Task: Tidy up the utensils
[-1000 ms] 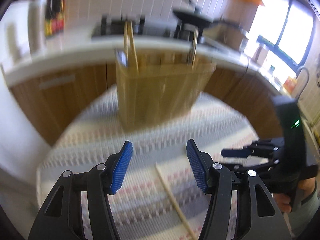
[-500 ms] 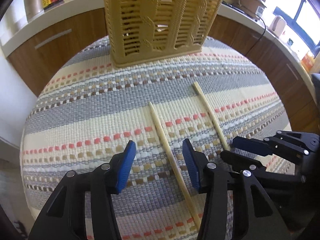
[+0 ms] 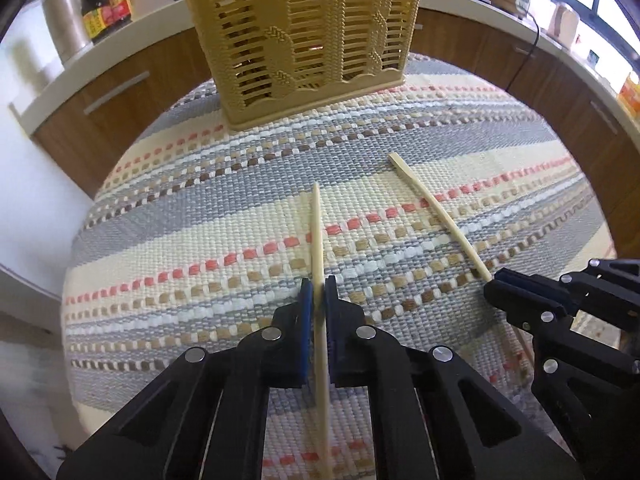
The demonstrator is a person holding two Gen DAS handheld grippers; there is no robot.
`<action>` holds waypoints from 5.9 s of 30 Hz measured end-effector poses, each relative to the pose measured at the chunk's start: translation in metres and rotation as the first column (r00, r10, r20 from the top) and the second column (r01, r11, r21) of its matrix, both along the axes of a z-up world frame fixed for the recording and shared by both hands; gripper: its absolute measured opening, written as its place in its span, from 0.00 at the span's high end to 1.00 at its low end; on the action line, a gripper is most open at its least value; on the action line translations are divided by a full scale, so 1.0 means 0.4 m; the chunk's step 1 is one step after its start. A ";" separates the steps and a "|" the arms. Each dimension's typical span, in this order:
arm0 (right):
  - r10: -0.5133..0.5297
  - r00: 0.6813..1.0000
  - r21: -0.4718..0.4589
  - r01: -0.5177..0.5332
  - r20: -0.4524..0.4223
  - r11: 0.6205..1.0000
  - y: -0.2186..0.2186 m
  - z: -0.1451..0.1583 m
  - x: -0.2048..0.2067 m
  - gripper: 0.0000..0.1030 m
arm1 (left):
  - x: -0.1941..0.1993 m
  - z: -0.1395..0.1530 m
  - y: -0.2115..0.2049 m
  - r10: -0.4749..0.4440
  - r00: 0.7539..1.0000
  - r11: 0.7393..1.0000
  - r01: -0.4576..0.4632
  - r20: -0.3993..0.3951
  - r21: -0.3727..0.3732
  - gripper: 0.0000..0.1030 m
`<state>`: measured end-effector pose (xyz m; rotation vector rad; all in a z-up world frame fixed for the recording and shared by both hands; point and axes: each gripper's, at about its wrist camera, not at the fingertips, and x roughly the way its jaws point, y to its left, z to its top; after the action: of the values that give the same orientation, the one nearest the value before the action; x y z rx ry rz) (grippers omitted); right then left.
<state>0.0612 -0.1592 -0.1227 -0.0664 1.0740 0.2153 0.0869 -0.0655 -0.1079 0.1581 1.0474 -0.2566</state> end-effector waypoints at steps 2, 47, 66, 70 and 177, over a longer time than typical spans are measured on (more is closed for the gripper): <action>-0.009 1.000 0.009 0.009 0.002 1.000 -0.016 0.007 -0.009 0.96 | -0.003 0.006 0.013 0.008 1.000 1.000 -0.008 0.005 -0.008 0.96; 0.137 0.981 -0.028 -0.142 -0.134 0.989 0.030 0.043 0.141 0.97 | 0.038 0.023 0.033 -0.181 0.983 0.982 0.183 -0.036 0.050 0.96; 0.112 0.913 0.159 -0.188 0.393 0.969 -0.041 0.480 0.147 0.97 | 0.036 0.522 0.145 0.047 0.822 0.944 0.150 0.568 -0.295 0.96; 0.066 0.860 0.145 -0.161 0.506 0.976 -0.059 0.553 0.186 0.97 | 0.067 0.577 0.138 0.085 0.775 0.929 0.166 0.627 -0.331 0.96; -0.156 0.665 0.116 0.105 0.730 0.988 -0.084 0.146 0.010 0.08 | -0.089 0.147 0.129 0.323 0.582 0.945 -0.242 0.746 -0.220 0.08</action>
<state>0.0652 -0.1928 -0.0643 -0.0129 0.2422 0.0718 0.0511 -0.0137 -0.0492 -0.0011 0.1650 0.0728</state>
